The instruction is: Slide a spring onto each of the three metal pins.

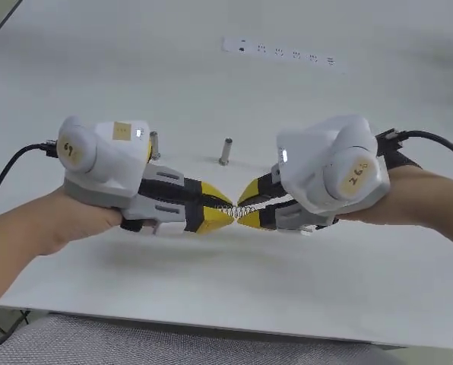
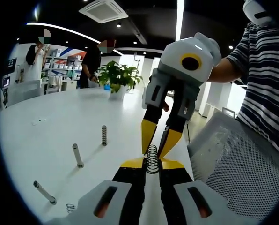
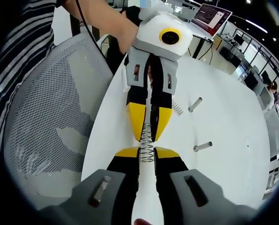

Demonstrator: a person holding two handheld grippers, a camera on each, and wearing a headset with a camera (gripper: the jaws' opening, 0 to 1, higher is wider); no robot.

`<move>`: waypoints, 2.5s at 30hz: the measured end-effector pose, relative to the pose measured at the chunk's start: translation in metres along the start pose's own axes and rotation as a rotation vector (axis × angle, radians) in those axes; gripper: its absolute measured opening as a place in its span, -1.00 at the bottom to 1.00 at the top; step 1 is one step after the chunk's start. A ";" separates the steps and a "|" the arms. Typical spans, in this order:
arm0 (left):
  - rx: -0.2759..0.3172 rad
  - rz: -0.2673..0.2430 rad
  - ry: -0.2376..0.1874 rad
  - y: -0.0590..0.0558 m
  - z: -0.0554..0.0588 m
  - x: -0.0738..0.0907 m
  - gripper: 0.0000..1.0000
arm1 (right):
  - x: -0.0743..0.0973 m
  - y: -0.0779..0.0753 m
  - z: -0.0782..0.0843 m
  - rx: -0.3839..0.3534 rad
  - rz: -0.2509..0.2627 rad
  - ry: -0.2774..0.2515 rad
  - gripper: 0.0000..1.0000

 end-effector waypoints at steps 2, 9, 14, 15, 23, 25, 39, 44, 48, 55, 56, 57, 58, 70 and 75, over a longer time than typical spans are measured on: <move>0.000 0.001 0.002 0.000 0.001 0.001 -0.85 | 0.001 0.000 0.003 -0.007 0.002 0.004 -0.73; -0.002 0.005 0.005 -0.002 0.001 0.000 -0.85 | 0.001 0.002 0.009 -0.011 0.002 0.011 -0.73; 0.000 0.012 0.008 -0.002 0.001 0.000 -0.85 | 0.001 0.003 0.009 0.004 0.000 0.010 -0.74; 0.000 0.012 0.009 -0.002 0.001 0.000 -0.85 | 0.001 0.003 0.009 0.010 -0.003 0.010 -0.74; 0.002 -0.001 0.020 -0.001 0.004 0.001 -0.85 | 0.008 0.001 0.003 0.073 0.027 0.018 -0.76; 0.003 -0.004 0.019 0.000 0.005 0.001 -0.85 | 0.011 -0.001 0.001 0.077 0.032 0.014 -0.76; -0.013 -0.008 0.031 0.000 0.006 0.002 -0.85 | 0.022 -0.006 -0.018 0.067 0.018 -0.087 -0.76; -0.016 -0.007 0.030 -0.001 0.006 0.002 -0.85 | 0.022 -0.007 -0.024 0.041 0.015 -0.138 -0.76; -0.019 -0.003 0.029 -0.002 0.006 0.002 -0.85 | 0.021 -0.007 -0.029 0.021 0.025 -0.179 -0.77; -0.023 -0.005 0.033 -0.003 0.007 -0.001 -0.85 | 0.016 -0.003 -0.036 0.047 0.065 -0.197 -0.77; -0.022 -0.006 0.033 -0.003 0.007 -0.001 -0.85 | 0.016 -0.003 -0.037 0.053 0.073 -0.198 -0.77; -0.021 -0.009 0.031 -0.003 0.007 0.000 -0.85 | 0.016 -0.002 -0.037 0.055 0.078 -0.200 -0.77; -0.017 -0.009 0.027 -0.002 0.006 0.000 -0.85 | 0.016 -0.002 -0.038 0.060 0.089 -0.206 -0.77; -0.010 -0.019 0.015 -0.001 0.005 0.002 -0.84 | 0.015 -0.002 -0.041 0.091 0.122 -0.213 -0.77; 0.009 -0.024 0.011 -0.001 0.006 0.002 -0.83 | 0.014 -0.002 -0.042 0.098 0.123 -0.210 -0.77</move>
Point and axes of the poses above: the centre of the closed fingertips' face, and the gripper's own axes: x roughly backward along the fingers, y roughly to its left, z roughly out of its underside, the point moved 8 cm from there along x, roughly backward along the fingers, and after that the axes turned 6 degrees about y, right-handed, at the moved point
